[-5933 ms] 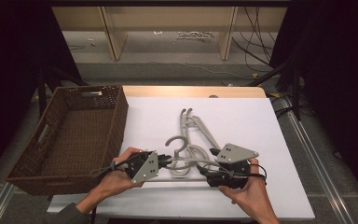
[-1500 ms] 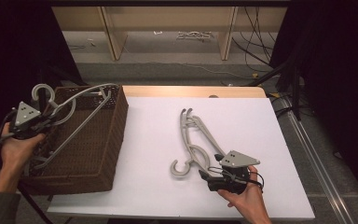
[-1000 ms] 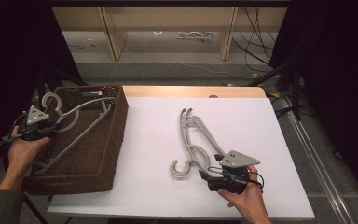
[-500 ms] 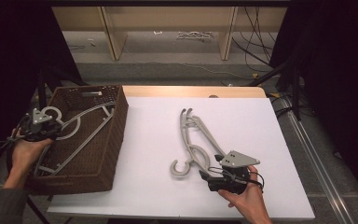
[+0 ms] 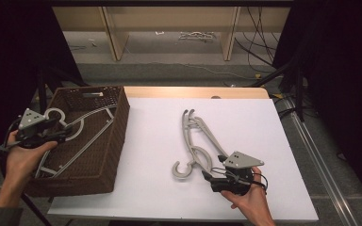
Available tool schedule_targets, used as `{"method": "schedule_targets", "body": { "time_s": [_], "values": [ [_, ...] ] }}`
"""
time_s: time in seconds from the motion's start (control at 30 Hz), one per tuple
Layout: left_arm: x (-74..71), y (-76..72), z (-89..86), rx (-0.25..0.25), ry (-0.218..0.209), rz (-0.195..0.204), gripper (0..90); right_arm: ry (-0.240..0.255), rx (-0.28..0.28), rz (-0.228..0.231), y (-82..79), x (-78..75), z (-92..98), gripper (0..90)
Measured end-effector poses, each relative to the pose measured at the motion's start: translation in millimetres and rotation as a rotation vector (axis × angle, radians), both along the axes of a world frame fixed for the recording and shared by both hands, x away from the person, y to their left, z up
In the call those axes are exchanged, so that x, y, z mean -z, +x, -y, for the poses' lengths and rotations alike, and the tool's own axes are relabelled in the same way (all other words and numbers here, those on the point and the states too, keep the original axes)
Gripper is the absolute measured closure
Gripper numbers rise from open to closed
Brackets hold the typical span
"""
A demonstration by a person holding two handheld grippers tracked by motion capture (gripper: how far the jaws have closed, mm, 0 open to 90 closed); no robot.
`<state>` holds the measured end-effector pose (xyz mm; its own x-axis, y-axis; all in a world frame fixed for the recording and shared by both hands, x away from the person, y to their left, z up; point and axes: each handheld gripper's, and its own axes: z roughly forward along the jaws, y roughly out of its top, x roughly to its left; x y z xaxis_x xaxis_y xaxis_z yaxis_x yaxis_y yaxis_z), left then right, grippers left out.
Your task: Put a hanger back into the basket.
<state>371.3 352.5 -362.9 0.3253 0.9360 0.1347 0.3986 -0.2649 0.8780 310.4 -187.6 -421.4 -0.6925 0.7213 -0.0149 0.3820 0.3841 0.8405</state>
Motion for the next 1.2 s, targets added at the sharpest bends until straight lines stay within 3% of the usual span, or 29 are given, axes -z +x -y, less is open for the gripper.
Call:
{"method": "schedule_targets", "body": {
  "time_s": [0.03,0.17,0.23,0.27,0.3,0.37,0.4,0.5,0.63,0.9,1.03,1.2],
  "values": [
    [-2.6,-5.6,9.2,0.025,-0.039,0.012,34.4,0.000,-0.001,-0.002,0.1,0.2,0.0,25.3],
    [-8.1,-18.6,32.3,0.128,-0.124,0.086,30.6,0.003,-0.003,0.003,0.0,-0.6,-1.0,25.3],
    [-10.2,-22.1,41.0,0.154,-0.118,0.126,26.3,0.011,-0.002,0.006,0.2,-1.4,-1.1,25.3],
    [-10.0,-25.1,48.0,0.168,-0.158,0.121,25.8,0.013,0.000,0.004,-0.1,-1.4,-0.8,25.3],
    [-10.2,-27.4,53.8,0.180,-0.172,0.121,25.8,0.013,0.001,0.005,0.1,-1.3,-0.4,25.3],
    [-9.6,-31.3,63.4,0.199,-0.162,0.149,25.9,0.012,0.004,0.009,0.3,-1.3,0.1,25.3],
    [-7.5,-35.2,69.5,0.197,-0.198,0.131,26.1,0.015,0.005,0.015,0.4,-1.3,0.3,25.3],
    [-2.8,-40.0,81.0,0.232,-0.226,0.145,25.8,0.026,0.005,0.020,0.4,-1.7,0.5,25.3],
    [3.3,-48.5,101.9,0.298,-0.232,0.151,24.0,0.035,0.009,0.027,0.7,-1.6,1.5,25.2],
    [14.6,-66.7,142.2,0.424,-0.203,0.153,21.7,0.042,-0.006,0.026,2.9,2.4,3.3,24.5],
    [24.1,-69.5,148.7,0.449,-0.224,0.152,21.2,0.041,-0.003,0.028,2.2,3.0,2.6,24.4],
    [39.6,-73.3,151.8,0.439,-0.239,0.138,21.1,0.028,-0.012,0.021,1.9,4.2,-0.3,24.4]
  ]
}}
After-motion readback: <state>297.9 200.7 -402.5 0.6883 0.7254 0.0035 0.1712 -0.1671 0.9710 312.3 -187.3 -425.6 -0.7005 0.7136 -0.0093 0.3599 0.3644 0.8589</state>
